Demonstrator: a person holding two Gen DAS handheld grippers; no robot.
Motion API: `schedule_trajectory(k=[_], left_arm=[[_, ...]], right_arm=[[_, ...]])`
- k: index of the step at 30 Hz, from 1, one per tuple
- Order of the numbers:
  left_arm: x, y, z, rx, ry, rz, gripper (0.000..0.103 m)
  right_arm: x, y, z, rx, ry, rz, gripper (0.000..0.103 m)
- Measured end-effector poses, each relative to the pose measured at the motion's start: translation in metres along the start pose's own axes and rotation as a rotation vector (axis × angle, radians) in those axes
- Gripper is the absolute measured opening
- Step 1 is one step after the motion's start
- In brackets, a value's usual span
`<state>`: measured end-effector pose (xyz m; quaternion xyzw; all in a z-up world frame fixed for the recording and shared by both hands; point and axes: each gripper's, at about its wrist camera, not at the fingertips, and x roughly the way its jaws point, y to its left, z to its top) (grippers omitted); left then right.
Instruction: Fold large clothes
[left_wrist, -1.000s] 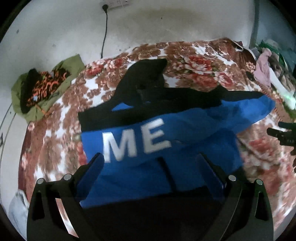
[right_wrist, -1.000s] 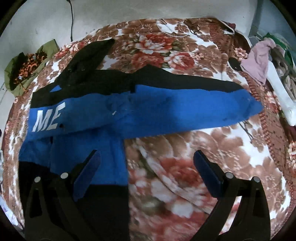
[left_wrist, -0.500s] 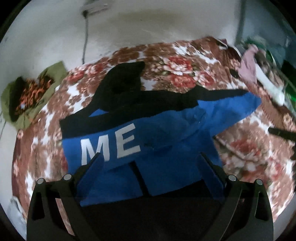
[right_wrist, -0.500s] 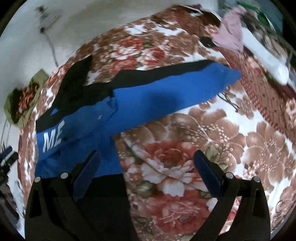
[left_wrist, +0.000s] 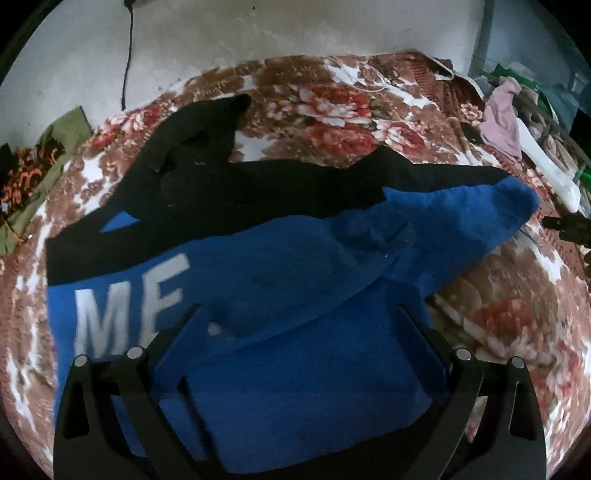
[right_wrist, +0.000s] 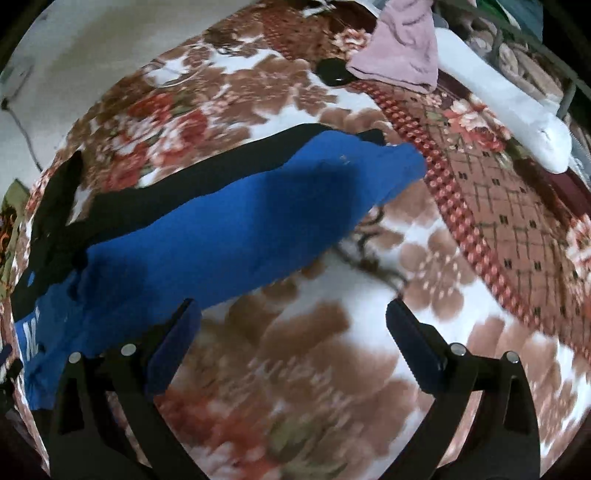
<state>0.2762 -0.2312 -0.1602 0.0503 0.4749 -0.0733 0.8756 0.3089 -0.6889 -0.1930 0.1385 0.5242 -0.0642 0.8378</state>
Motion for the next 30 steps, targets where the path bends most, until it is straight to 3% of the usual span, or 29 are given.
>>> schedule_trajectory(k=[9, 12, 17, 18, 19, 21, 23, 24, 30], left_arm=[[0.041, -0.008, -0.006, 0.015, 0.016, 0.056, 0.098], [0.057, 0.003, -0.011, 0.018, 0.036, 0.091, 0.098], [0.064, 0.028, -0.015, -0.070, 0.051, 0.104, 0.098], [0.063, 0.032, -0.015, -0.086, 0.047, 0.102, 0.098], [0.062, 0.036, -0.016, -0.101, 0.039, 0.104, 0.098], [0.061, 0.040, -0.019, -0.097, 0.026, 0.127, 0.098], [0.061, 0.044, -0.021, -0.086, 0.026, 0.152, 0.098], [0.061, 0.047, -0.023, -0.087, 0.026, 0.158, 0.098], [0.057, 0.062, -0.033, -0.125, 0.040, 0.161, 0.098]], right_arm=[[0.053, -0.063, 0.052, 0.128, -0.015, 0.072, 0.098], [0.070, -0.070, 0.061, 0.155, 0.013, 0.122, 0.084], [0.090, -0.065, 0.069, 0.136, 0.031, 0.157, 0.083], [0.092, -0.065, 0.069, 0.144, 0.031, 0.166, 0.074], [0.097, -0.066, 0.070, 0.154, 0.034, 0.180, 0.056], [0.103, -0.066, 0.070, 0.159, 0.045, 0.206, 0.035], [0.105, -0.064, 0.072, 0.143, 0.037, 0.203, 0.024], [0.104, -0.063, 0.072, 0.129, 0.027, 0.206, 0.012], [0.081, -0.053, 0.073, 0.085, -0.030, 0.243, 0.005]])
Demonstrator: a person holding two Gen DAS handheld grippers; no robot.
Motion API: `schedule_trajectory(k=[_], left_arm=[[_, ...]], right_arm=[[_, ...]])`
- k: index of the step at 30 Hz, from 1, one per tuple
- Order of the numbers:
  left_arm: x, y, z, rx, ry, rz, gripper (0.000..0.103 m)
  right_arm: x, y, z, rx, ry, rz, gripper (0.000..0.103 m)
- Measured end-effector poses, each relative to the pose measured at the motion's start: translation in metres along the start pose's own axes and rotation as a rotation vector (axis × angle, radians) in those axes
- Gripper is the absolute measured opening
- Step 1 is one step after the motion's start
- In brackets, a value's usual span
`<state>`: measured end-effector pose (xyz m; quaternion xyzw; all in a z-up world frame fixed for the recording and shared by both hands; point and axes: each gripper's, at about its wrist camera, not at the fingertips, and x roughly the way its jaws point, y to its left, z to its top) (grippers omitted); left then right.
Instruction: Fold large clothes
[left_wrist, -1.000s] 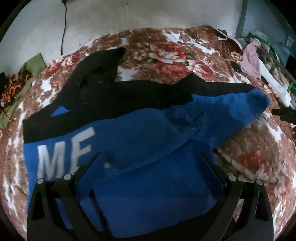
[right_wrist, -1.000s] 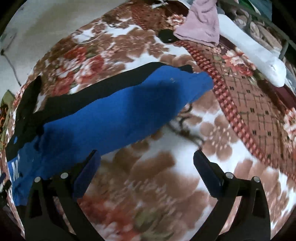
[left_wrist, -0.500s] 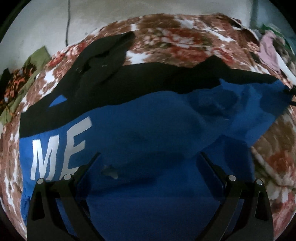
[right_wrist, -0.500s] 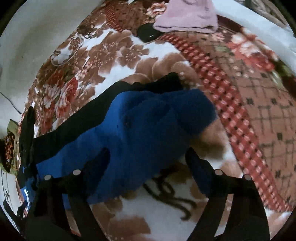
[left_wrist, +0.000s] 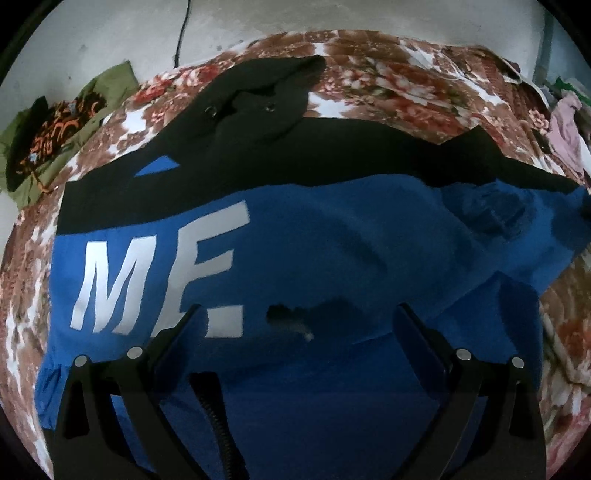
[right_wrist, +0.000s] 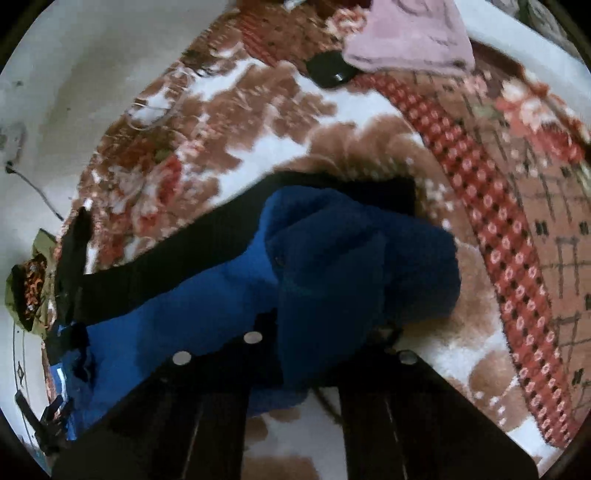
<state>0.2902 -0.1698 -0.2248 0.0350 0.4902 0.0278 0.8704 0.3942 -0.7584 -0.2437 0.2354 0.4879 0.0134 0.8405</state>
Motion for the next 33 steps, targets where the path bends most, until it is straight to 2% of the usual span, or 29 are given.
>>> schedule_trajectory(k=[3, 6, 10, 13, 15, 16, 17, 20, 25, 30, 33], left_arm=[[0.001, 0.004, -0.004, 0.000, 0.001, 0.012, 0.098], [0.004, 0.002, -0.007, 0.005, -0.001, 0.019, 0.098], [-0.003, -0.013, -0.001, -0.001, -0.058, -0.048, 0.098], [0.002, -0.037, 0.000, 0.049, -0.082, -0.082, 0.098], [0.018, -0.051, -0.004, 0.082, -0.039, -0.071, 0.098], [0.035, -0.058, -0.008, 0.093, 0.035, -0.044, 0.098], [0.042, -0.060, -0.009, 0.084, 0.052, -0.036, 0.098], [0.045, -0.057, -0.013, 0.056, 0.008, -0.044, 0.099], [0.044, -0.057, -0.023, 0.048, -0.058, -0.041, 0.099], [0.046, -0.057, -0.021, 0.036, -0.070, -0.057, 0.099], [0.046, -0.056, -0.022, 0.031, -0.072, -0.063, 0.099]], right_arm=[[-0.021, 0.015, 0.003, -0.021, -0.028, 0.028, 0.005], [-0.050, 0.049, 0.005, -0.126, -0.074, 0.054, 0.005], [-0.089, 0.097, 0.005, -0.179, -0.135, 0.144, 0.005], [-0.111, 0.138, 0.004, -0.217, -0.165, 0.210, 0.005], [-0.123, 0.166, 0.004, -0.256, -0.174, 0.254, 0.005], [-0.129, 0.185, 0.002, -0.296, -0.175, 0.261, 0.005], [-0.131, 0.199, 0.001, -0.325, -0.173, 0.264, 0.005], [-0.141, 0.244, -0.006, -0.414, -0.172, 0.288, 0.005], [-0.144, 0.306, -0.015, -0.452, -0.164, 0.369, 0.005], [-0.141, 0.372, -0.030, -0.493, -0.153, 0.456, 0.005], [-0.136, 0.429, -0.041, -0.555, -0.130, 0.510, 0.005]])
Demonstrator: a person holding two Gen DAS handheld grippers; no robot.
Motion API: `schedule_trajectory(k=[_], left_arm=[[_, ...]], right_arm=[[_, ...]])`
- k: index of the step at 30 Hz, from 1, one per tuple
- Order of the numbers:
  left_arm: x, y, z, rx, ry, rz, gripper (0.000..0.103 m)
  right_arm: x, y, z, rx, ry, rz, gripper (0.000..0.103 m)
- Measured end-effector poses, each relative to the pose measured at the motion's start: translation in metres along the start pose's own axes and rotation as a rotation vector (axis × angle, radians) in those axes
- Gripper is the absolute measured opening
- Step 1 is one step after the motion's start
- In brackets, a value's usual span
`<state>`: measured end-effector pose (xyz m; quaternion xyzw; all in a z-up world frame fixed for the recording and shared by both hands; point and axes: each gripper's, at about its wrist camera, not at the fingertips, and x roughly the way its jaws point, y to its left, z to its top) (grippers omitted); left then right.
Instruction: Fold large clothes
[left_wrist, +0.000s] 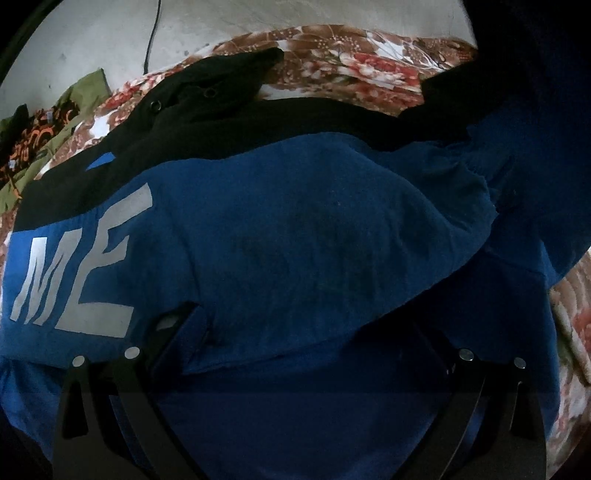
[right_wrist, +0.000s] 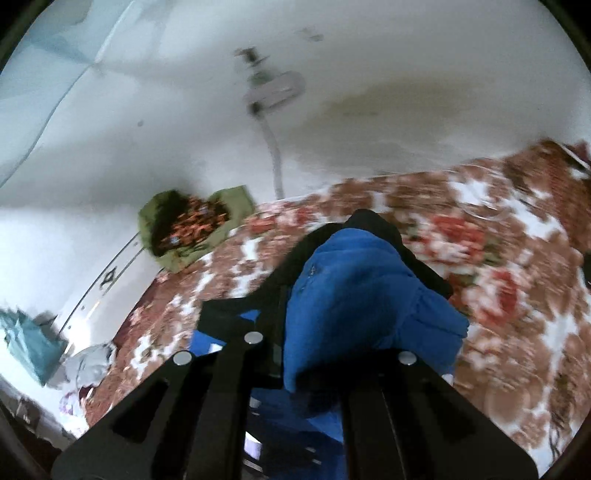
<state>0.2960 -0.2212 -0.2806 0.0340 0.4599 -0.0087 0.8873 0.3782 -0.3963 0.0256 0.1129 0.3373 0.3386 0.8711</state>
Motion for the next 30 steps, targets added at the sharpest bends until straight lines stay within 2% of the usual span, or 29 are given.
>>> schedule_trajectory(k=[5, 9, 13, 15, 18, 21, 25, 30], left_arm=[[-0.001, 0.004, -0.001, -0.020, -0.006, -0.027, 0.099], [-0.003, 0.006, -0.001, -0.023, -0.010, -0.043, 0.098], [-0.013, 0.014, -0.003, -0.014, 0.013, -0.055, 0.098], [-0.027, 0.020, -0.009, 0.044, 0.029, -0.031, 0.098], [-0.053, 0.030, -0.023, 0.093, -0.003, 0.041, 0.098], [-0.081, 0.045, -0.050, 0.160, -0.058, 0.099, 0.098], [-0.110, 0.071, -0.094, 0.263, -0.050, 0.143, 0.098], [-0.142, 0.118, -0.123, 0.167, -0.005, 0.121, 0.098]], right_arm=[[0.066, 0.069, 0.015, -0.143, 0.063, 0.072, 0.005], [0.136, 0.117, 0.009, -0.197, 0.156, 0.133, 0.005], [0.206, 0.154, -0.015, -0.251, 0.289, 0.152, 0.005], [0.230, 0.166, -0.028, -0.261, 0.338, 0.165, 0.005], [0.258, 0.185, -0.049, -0.293, 0.395, 0.193, 0.005], [0.283, 0.206, -0.069, -0.347, 0.447, 0.199, 0.005], [0.324, 0.229, -0.107, -0.405, 0.523, 0.205, 0.005], [0.366, 0.254, -0.162, -0.554, 0.584, 0.121, 0.005]])
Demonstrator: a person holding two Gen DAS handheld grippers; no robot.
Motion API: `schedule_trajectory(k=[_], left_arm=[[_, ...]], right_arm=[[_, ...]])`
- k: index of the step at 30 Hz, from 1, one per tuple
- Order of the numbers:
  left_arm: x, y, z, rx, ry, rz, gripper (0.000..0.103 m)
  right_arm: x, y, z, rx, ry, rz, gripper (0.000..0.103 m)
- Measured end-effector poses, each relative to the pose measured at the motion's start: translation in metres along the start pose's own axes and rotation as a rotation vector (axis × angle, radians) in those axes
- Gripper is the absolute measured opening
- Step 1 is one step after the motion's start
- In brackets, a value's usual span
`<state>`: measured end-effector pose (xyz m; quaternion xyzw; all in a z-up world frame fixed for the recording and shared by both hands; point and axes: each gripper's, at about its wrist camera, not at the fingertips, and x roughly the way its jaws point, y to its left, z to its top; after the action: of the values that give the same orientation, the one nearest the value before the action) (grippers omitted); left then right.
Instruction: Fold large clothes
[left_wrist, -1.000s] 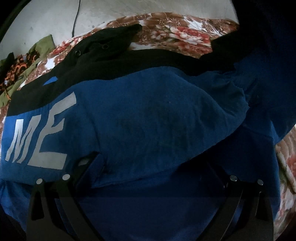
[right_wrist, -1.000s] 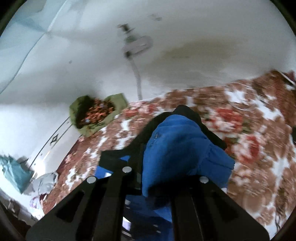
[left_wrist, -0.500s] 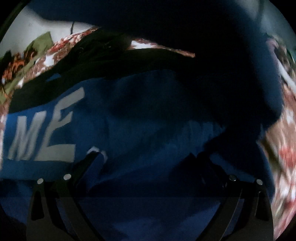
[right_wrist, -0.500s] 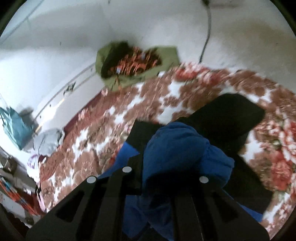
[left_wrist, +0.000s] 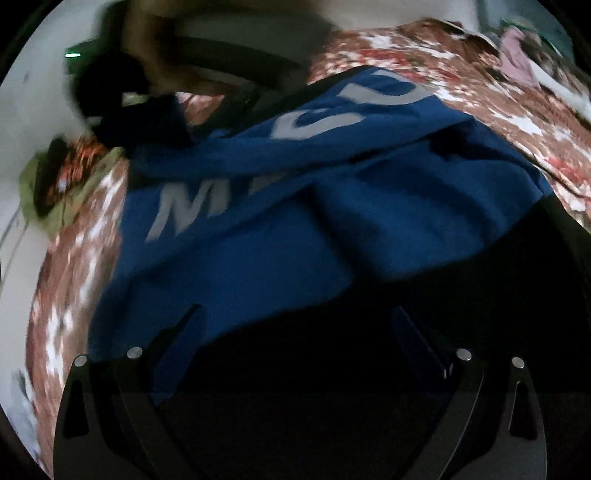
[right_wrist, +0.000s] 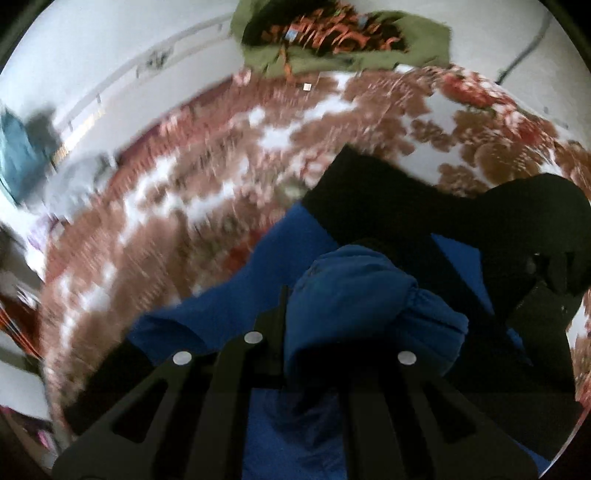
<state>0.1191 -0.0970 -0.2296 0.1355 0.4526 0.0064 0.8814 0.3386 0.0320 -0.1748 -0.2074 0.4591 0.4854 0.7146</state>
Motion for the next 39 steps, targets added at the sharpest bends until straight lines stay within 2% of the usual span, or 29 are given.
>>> schedule_trajectory(k=[3, 5, 6, 7, 9, 11, 14, 17, 19, 21, 24, 27, 31, 35, 39], left_arm=[[-0.008, 0.020, -0.017, -0.067, 0.015, 0.008, 0.098], [-0.015, 0.029, -0.024, -0.096, 0.011, 0.026, 0.098], [-0.020, 0.035, -0.027, -0.114, 0.005, 0.034, 0.098], [-0.025, 0.039, -0.031, -0.129, -0.001, 0.037, 0.098], [-0.034, 0.051, -0.038, -0.160, -0.005, 0.039, 0.098], [-0.038, 0.060, -0.044, -0.161, 0.013, 0.047, 0.098], [-0.045, 0.077, -0.055, -0.155, 0.045, 0.086, 0.098], [-0.053, 0.105, -0.058, -0.194, 0.062, 0.129, 0.098], [-0.055, 0.123, -0.059, -0.244, 0.078, 0.145, 0.098], [-0.057, 0.141, -0.058, -0.304, 0.094, 0.161, 0.098], [-0.057, 0.158, -0.047, -0.340, 0.083, 0.186, 0.098], [-0.045, 0.164, -0.024, -0.286, 0.059, 0.219, 0.098], [-0.025, 0.172, 0.018, -0.220, 0.013, 0.241, 0.098], [-0.002, 0.169, 0.052, -0.165, -0.018, 0.209, 0.098], [0.023, 0.145, 0.076, -0.061, -0.039, 0.191, 0.098]], right_arm=[[0.027, 0.014, -0.012, -0.060, 0.048, -0.064, 0.008], [0.044, 0.029, -0.021, -0.108, 0.084, -0.088, 0.034], [0.051, 0.036, -0.024, -0.133, 0.094, -0.089, 0.070], [0.054, 0.044, -0.028, -0.153, 0.098, -0.097, 0.091], [0.058, 0.054, -0.033, -0.183, 0.094, -0.137, 0.093], [0.059, 0.058, -0.036, -0.180, 0.099, -0.139, 0.098], [0.046, 0.053, -0.038, -0.093, 0.062, -0.109, 0.098], [0.019, 0.053, -0.036, -0.046, -0.026, -0.054, 0.098], [0.003, 0.061, -0.029, -0.101, -0.072, -0.072, 0.098], [-0.004, 0.066, -0.016, -0.136, -0.077, -0.093, 0.098], [-0.021, 0.055, -0.001, -0.095, -0.076, -0.103, 0.098], [-0.049, 0.036, -0.005, -0.035, -0.127, -0.059, 0.098], [-0.071, 0.012, -0.026, 0.019, -0.135, 0.008, 0.098], [-0.082, -0.018, -0.060, 0.085, -0.112, -0.054, 0.098], [-0.086, -0.056, -0.102, 0.180, -0.085, -0.160, 0.098]])
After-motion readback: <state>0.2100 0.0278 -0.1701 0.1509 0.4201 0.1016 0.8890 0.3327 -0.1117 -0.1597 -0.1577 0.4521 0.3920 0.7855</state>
